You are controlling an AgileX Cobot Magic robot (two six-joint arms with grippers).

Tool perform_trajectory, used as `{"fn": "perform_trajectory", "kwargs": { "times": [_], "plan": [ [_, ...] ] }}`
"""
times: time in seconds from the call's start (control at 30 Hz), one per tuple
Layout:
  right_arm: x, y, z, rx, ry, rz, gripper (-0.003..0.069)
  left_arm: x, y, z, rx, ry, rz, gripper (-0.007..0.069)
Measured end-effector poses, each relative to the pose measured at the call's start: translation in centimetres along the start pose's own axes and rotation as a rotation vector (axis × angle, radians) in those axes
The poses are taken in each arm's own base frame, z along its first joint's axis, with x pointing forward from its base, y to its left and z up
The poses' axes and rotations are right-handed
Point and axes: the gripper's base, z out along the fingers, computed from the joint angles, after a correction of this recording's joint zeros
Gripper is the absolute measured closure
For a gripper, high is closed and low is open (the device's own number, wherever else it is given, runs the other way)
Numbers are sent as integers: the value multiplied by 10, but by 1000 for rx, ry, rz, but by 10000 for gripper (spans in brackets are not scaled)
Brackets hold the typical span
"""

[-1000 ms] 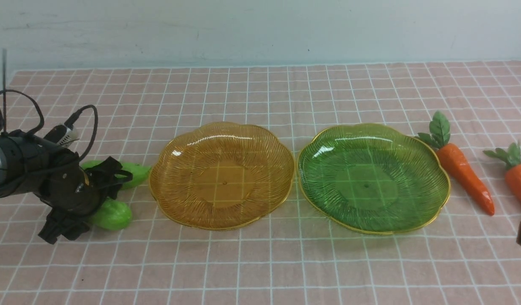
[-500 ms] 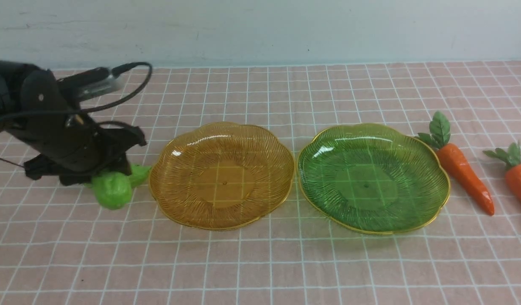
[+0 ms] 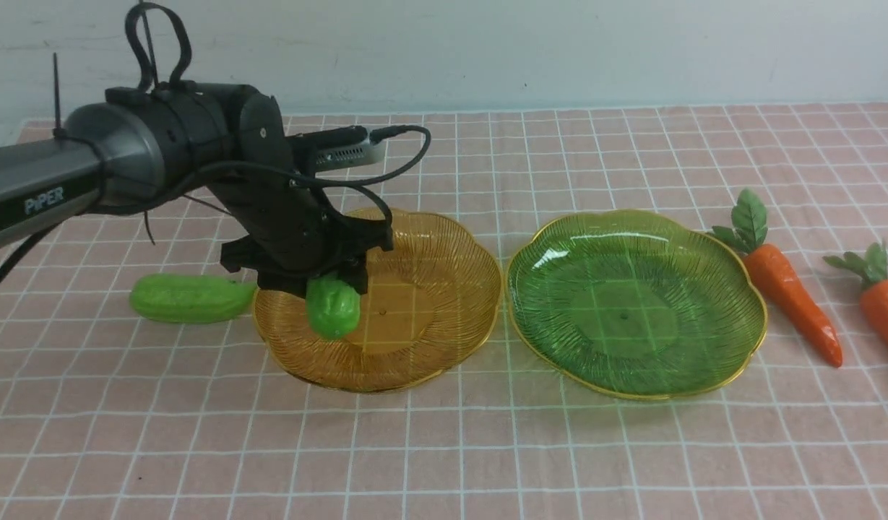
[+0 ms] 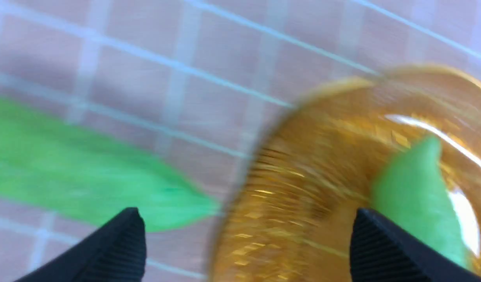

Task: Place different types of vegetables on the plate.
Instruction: 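Put the green cucumber next to the left plate into that plate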

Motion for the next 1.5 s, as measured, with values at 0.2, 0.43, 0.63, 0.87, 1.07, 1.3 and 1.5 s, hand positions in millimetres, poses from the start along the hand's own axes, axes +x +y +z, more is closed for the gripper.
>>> {"fn": "perform_trajectory", "kwargs": {
  "times": [0.2, 0.43, 0.63, 0.87, 1.07, 1.3, 1.5],
  "plan": [
    [0, -1, 0, 6, 1, -4, 565, -18, 64, 11, -125, 89, -440, -9],
    [0, -1, 0, 6, 0, -3, 565, -17, 78, 41, -186, 128, -546, 18],
    [-2, -1, 0, 7, -18, -3, 565, -22, 75, 52, -123, 113, -454, 217],
    [-2, -1, 0, 8, -22, -3, 565, -21, 76, 49, -135, 139, -317, 420],
    [-2, -1, 0, 8, -23, -3, 565, -24, 66, 17, -155, 181, -108, 421],
    [-2, -1, 0, 8, -27, -3, 565, -17, 17, -15, -101, 163, 103, 421],
    [-4, -1, 0, 9, -44, -3, 565, 24, -48, -9, -27, 219, 372, 421]
  ]
}}
